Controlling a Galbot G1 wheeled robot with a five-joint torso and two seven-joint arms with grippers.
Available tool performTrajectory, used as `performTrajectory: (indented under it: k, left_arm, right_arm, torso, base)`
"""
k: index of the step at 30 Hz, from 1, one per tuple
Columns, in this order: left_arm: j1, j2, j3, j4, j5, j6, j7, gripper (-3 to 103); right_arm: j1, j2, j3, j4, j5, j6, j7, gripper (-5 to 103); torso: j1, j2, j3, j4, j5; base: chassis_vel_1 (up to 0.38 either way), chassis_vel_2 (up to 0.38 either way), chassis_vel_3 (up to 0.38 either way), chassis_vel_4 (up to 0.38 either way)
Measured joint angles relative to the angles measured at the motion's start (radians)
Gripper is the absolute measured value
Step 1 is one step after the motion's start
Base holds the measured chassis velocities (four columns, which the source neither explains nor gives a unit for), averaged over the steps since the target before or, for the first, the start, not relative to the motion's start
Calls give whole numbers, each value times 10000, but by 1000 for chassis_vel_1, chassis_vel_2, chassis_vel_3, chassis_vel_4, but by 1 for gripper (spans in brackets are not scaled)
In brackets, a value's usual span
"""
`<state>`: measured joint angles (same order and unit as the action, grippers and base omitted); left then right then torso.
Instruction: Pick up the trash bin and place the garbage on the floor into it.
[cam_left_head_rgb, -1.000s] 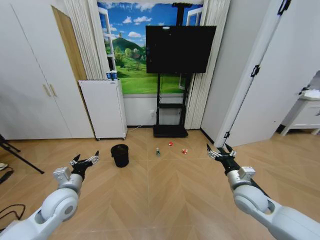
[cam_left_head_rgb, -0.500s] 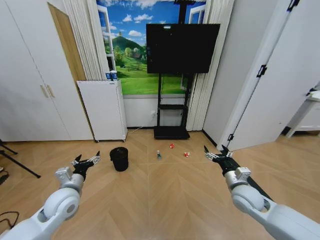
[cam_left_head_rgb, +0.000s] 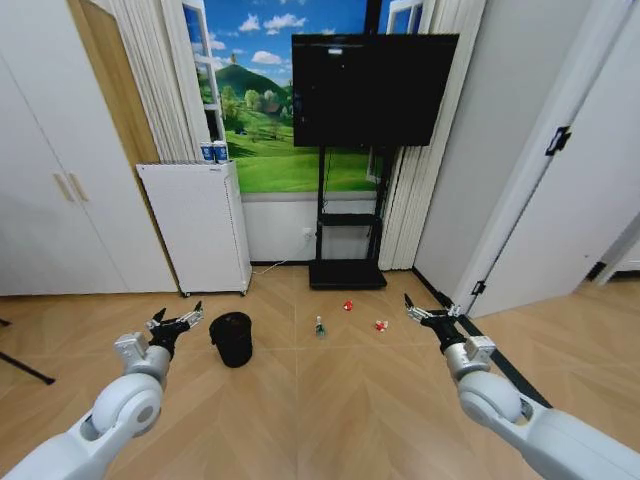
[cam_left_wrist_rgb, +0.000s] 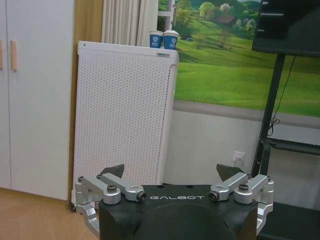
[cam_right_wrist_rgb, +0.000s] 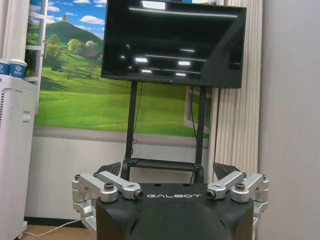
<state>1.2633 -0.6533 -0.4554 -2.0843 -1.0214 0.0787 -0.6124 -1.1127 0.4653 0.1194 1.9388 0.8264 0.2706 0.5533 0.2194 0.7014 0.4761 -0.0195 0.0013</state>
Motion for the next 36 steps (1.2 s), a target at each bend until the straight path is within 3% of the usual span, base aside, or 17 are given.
performTrajectory:
  k: [2,5,8,11,13,15,17,25,26,28,31,32,36]
  left_arm:
    - [-49,-22,71,13,-8,-1,-5,100]
    - [-78,-44,124,11,-7,-5,-25,100]
    - [-104,-59,174,16,-8,-5,-26,100]
    - [-132,-57,192,14,-4,-6,-31,100]
    - [-141,-62,215,14,-2,-6,-47,100]
    - [-145,-62,217,11,2,-6,-66,100]
    - [-143,-62,218,5,3,-6,-70,100]
    - [125,-196,134,28,92,-43,-54,100]
    - [204,-239,116,29,121,-48,-48,100]
    - [274,-279,101,31,146,-52,-39,100]
    - [390,-374,99,51,225,-54,-14,100]
    - [457,-436,93,53,276,-56,-5,100]
    - [720,-566,51,52,405,-76,43,100]
  right_arm:
    - [-33,9,-24,-11,-85,-15,62,100]
    - [-71,42,-29,-26,-121,-27,82,100]
    - [-133,70,-6,-34,-167,-27,90,100]
    - [-209,91,30,-35,-211,-28,89,100]
    - [-296,97,97,-23,-254,-25,88,100]
    - [-341,108,119,-8,-286,-25,90,100]
    - [-345,130,140,-8,-320,-25,117,100]
    - [-622,268,383,-51,-864,168,388,100]
    - [-722,290,459,-51,-890,202,392,100]
    - [-817,302,515,-52,-917,260,390,100]
    - [-979,318,627,-61,-965,357,377,100]
    - [-1059,319,668,-62,-1000,420,359,100]
    - [-1242,309,749,-28,-1180,530,281,100]
  torso:
    - [1,0,1,-9,-29]
    - [0,0,-1,-8,1]
    - [2,-2,2,-6,-24]
    - [-4,1,-3,-8,2]
    - [-3,1,-1,0,-18]
    - [-6,3,-5,-10,-17]
    - [-3,1,-1,-1,-6]
    - [2,0,0,-4,-26]
    - [8,-3,3,5,-3]
    - [7,-3,2,-2,-1]
    - [7,-2,2,-8,-22]
    - [3,-3,1,-12,-7]
    - [-12,2,-5,-8,-22]
  base:
    - [-337,374,362,-369]
    - [-333,368,323,-386]
    - [-294,415,290,-410]
    - [-262,461,243,-433]
    - [-235,456,231,-447]
    - [-224,473,216,-477]
    - [-222,472,224,-488]
    - [-231,421,244,-418]
    - [-232,277,169,-190]
    - [-215,242,169,-100]
    - [-180,61,64,-20]
    - [0,0,0,0]
    - [38,-50,-46,33]
